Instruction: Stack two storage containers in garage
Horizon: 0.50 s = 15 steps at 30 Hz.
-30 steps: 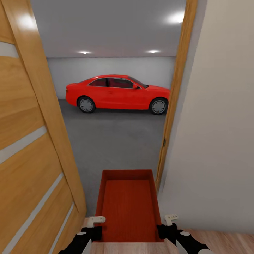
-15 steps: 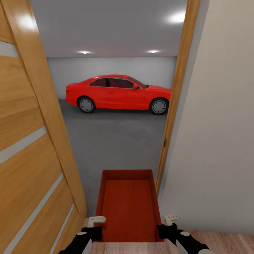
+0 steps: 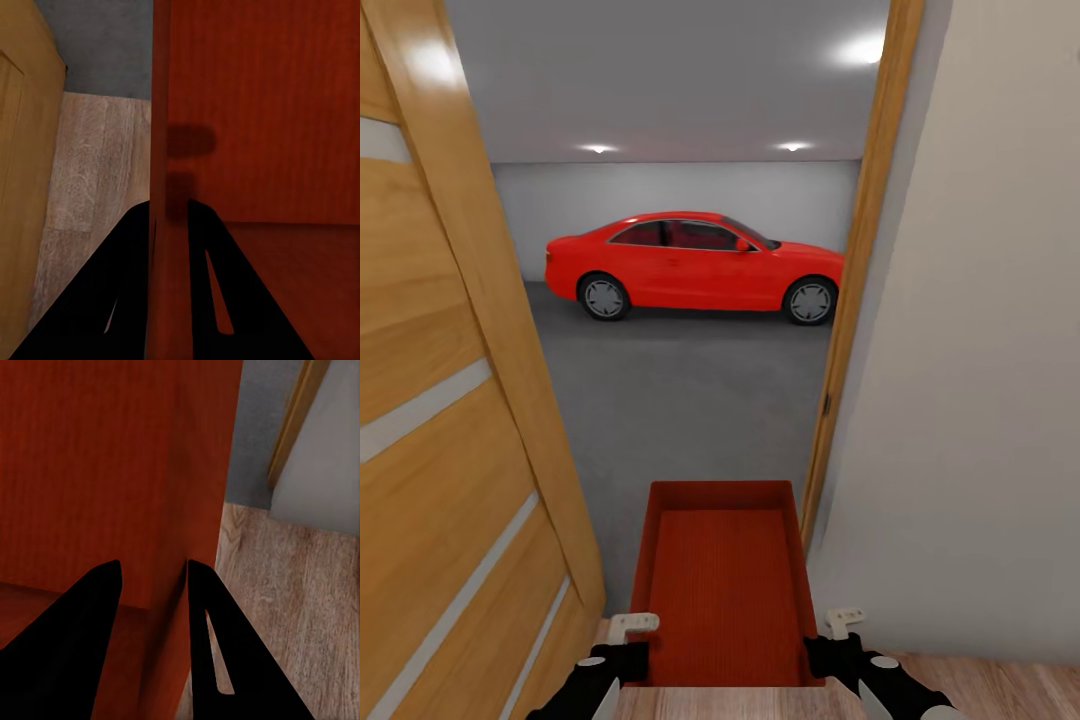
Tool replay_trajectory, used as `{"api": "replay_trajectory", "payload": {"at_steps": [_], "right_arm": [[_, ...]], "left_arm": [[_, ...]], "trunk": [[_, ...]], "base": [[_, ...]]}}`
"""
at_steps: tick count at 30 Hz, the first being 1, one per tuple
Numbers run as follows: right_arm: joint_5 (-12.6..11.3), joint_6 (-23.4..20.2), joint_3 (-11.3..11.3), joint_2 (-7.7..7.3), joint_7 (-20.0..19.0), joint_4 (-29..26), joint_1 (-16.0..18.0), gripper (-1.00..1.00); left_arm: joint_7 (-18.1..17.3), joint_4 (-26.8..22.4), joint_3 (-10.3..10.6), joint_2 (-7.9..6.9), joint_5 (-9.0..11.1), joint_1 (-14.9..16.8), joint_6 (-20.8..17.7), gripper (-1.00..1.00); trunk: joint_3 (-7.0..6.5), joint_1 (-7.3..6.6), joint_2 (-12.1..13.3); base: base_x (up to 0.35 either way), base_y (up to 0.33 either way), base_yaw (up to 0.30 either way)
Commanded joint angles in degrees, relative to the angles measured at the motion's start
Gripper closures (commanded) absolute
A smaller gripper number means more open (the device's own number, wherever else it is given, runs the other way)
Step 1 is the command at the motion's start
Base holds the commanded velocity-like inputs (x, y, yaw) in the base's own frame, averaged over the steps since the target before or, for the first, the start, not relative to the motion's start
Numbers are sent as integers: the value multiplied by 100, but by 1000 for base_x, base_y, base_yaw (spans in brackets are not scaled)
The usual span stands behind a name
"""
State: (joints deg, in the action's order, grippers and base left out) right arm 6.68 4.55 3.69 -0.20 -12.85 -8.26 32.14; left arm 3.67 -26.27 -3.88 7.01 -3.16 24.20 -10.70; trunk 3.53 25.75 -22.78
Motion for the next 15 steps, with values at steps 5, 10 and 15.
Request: {"api": "replay_trajectory", "payload": {"at_steps": [5, 10, 15], "right_arm": [[61, 24, 53, -112, -253, 17, 3, 100], [61, 22, 53, -113, -253, 17, 3, 100], [61, 28, 53, -114, -292, 17, 3, 100]], "left_arm": [[-7, -107, -245, -253, 17, 5, -37, 100], [-8, -107, -245, -253, 17, 5, -37, 100], [-7, -107, -245, -253, 17, 5, -45, 100]], "trunk": [[13, 3, -13], [13, 3, -13], [13, 3, -13]], "base": [[0, 0, -221], [0, 0, -267], [0, 0, -82]]}}
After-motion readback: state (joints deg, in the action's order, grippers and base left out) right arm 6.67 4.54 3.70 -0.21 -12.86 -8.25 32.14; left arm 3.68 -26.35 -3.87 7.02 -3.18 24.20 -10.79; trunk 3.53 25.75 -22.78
